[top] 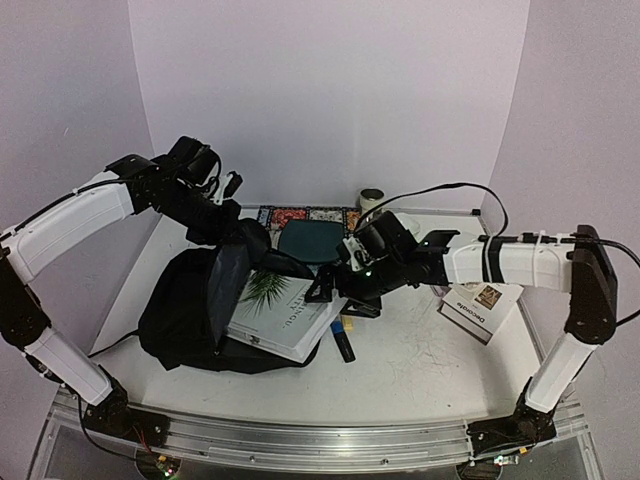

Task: Pack the student bag
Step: Place the book in the largest pocket of the bag.

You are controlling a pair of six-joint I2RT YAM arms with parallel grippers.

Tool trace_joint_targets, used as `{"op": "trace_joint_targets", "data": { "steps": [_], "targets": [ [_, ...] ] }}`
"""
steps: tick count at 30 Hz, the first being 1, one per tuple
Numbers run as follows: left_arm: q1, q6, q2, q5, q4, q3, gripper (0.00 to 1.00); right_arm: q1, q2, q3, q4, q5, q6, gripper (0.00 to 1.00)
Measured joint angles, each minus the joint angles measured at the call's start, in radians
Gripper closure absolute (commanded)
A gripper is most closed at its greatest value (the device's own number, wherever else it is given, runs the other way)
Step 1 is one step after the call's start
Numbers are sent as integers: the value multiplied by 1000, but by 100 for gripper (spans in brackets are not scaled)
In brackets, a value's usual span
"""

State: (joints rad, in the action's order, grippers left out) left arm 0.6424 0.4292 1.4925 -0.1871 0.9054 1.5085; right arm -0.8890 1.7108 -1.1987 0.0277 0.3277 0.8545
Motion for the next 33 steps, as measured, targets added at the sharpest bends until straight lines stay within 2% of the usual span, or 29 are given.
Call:
{"op": "trace_joint_targets", "data": {
  "steps": [2, 7, 18, 22, 28, 33],
  "targets": [
    [0, 3, 0, 0, 0, 0, 100, 0, -35, 29, 40, 2, 12, 9],
    [0, 15, 0, -1, -7, 0, 100, 0, -68, 76, 173, 21, 51, 27],
    [0, 27, -1, -46, -27, 0, 100, 0, -4, 109, 352, 61, 149, 42],
    [0, 38, -2, -85, -39, 0, 100, 0, 43, 108, 389, 72, 158, 57],
    [0, 43, -12, -140, -44, 2, 100, 0, 87, 107, 494, 109, 147, 71],
    [0, 45, -20, -172, -42, 9, 100, 1, 128, 100, 623, 143, 143, 73]
  ]
}}
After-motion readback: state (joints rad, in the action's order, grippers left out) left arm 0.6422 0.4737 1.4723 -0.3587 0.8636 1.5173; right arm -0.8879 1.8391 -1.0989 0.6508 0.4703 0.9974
